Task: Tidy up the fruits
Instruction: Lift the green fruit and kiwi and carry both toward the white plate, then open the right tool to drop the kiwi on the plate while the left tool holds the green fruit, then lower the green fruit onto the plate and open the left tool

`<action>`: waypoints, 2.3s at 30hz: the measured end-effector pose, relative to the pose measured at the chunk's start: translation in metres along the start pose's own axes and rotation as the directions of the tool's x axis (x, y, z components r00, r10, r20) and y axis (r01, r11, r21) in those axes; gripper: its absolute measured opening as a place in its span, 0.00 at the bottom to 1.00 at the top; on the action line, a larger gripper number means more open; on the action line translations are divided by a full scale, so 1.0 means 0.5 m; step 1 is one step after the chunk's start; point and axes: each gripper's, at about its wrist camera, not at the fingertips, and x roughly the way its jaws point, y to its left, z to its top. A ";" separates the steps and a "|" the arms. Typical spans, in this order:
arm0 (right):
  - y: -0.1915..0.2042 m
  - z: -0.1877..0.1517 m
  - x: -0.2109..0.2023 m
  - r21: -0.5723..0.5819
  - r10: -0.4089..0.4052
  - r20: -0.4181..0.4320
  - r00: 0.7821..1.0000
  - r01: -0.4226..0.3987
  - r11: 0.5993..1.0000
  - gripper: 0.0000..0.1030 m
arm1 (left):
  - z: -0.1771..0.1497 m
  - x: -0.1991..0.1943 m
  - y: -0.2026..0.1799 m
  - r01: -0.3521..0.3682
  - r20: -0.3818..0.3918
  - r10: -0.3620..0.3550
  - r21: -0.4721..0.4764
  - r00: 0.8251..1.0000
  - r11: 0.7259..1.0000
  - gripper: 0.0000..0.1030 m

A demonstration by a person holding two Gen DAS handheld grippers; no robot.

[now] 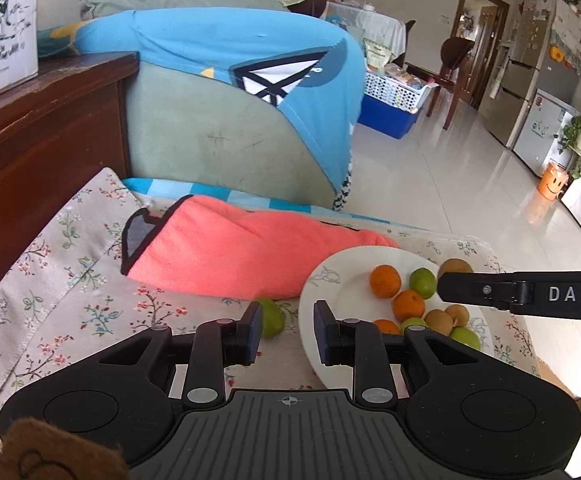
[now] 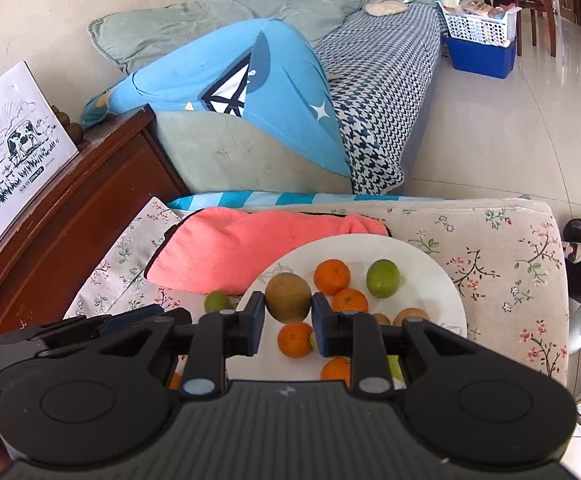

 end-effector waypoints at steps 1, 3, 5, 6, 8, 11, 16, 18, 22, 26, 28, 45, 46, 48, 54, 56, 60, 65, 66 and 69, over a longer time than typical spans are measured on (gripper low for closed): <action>-0.004 0.002 0.004 0.004 -0.003 -0.003 1.000 0.003 1.000 0.25 | 0.002 0.003 0.013 -0.012 -0.008 0.012 -0.021 1.000 1.000 0.24; -0.012 0.008 0.013 0.015 -0.004 -0.014 1.000 0.004 1.000 0.25 | 0.005 0.012 0.037 -0.030 -0.023 0.028 -0.060 0.999 0.998 0.24; -0.022 0.011 0.025 0.042 0.008 -0.032 0.999 -0.007 0.999 0.25 | 0.005 0.020 0.045 -0.038 -0.026 0.036 -0.073 0.999 0.997 0.24; -0.026 0.011 0.031 0.056 0.020 -0.044 0.999 -0.017 0.998 0.25 | 0.004 0.024 0.045 -0.033 -0.029 0.031 -0.070 0.999 0.997 0.24; -0.032 0.010 0.042 0.075 0.038 -0.064 0.997 -0.033 0.997 0.25 | -0.001 0.037 0.038 -0.024 -0.043 0.022 -0.050 0.999 0.998 0.25; -0.035 0.006 0.054 0.082 0.036 -0.077 0.996 -0.030 0.996 0.25 | -0.010 0.058 0.028 -0.049 -0.058 0.049 -0.011 0.997 0.999 0.25; -0.043 0.006 0.072 0.108 0.053 -0.095 0.994 -0.043 0.993 0.25 | -0.017 0.084 0.018 -0.056 -0.060 0.057 0.016 0.997 0.998 0.26; -0.048 0.006 0.078 0.126 0.056 -0.101 0.993 -0.043 0.991 0.25 | -0.017 0.090 0.015 -0.042 -0.057 0.043 0.016 0.997 0.999 0.26; -0.053 0.007 0.089 0.145 0.057 -0.108 0.993 -0.041 0.989 0.25 | -0.015 0.110 0.012 -0.036 -0.064 0.036 0.003 0.997 0.999 0.26; -0.055 0.008 0.098 0.163 0.058 -0.109 0.992 -0.040 0.986 0.28 | -0.015 0.130 0.014 -0.040 -0.070 0.039 -0.010 0.997 0.999 0.26; -0.055 0.009 0.100 0.167 0.052 -0.105 0.993 -0.034 0.985 0.28 | -0.016 0.137 0.013 -0.036 -0.073 0.035 -0.009 0.997 0.999 0.26; -0.049 0.013 0.093 0.162 0.050 -0.087 0.995 -0.036 0.986 0.28 | -0.007 0.117 0.002 -0.019 -0.026 0.018 -0.029 1.000 0.999 0.20; -0.050 0.014 0.092 0.162 0.047 -0.083 0.995 -0.033 0.986 0.28 | -0.003 0.111 -0.001 -0.014 -0.016 0.013 -0.032 1.000 0.999 0.20; -0.051 0.014 0.090 0.162 0.045 -0.079 0.996 -0.031 0.986 0.28 | 0.003 0.103 -0.010 0.001 -0.002 -0.001 -0.026 1.000 1.000 0.20; -0.055 0.015 0.087 0.169 0.050 -0.082 0.995 -0.035 0.985 0.28 | 0.000 0.110 -0.022 0.003 -0.015 -0.003 0.000 1.000 1.000 0.20; -0.054 0.016 0.086 0.167 0.052 -0.081 0.995 -0.038 0.985 0.28 | -0.001 0.112 -0.011 -0.008 -0.018 0.007 -0.016 1.000 1.000 0.20; -0.051 0.016 0.086 0.166 0.056 -0.084 0.995 -0.041 0.985 0.28 | -0.005 0.121 -0.003 -0.008 -0.028 0.008 -0.026 1.000 1.000 0.22; -0.048 0.016 0.084 0.161 0.059 -0.081 0.995 -0.046 0.986 0.28 | -0.019 0.140 -0.007 -0.032 -0.051 0.031 -0.016 0.998 0.999 0.36; -0.048 0.016 0.083 0.158 0.058 -0.080 0.995 -0.044 0.986 0.28 | -0.019 0.139 -0.006 -0.033 -0.050 0.032 -0.016 0.998 0.999 0.36; -0.050 0.017 0.082 0.161 0.059 -0.079 0.995 -0.045 0.986 0.28 | -0.020 0.137 0.009 -0.020 -0.046 0.019 -0.036 0.999 0.999 0.36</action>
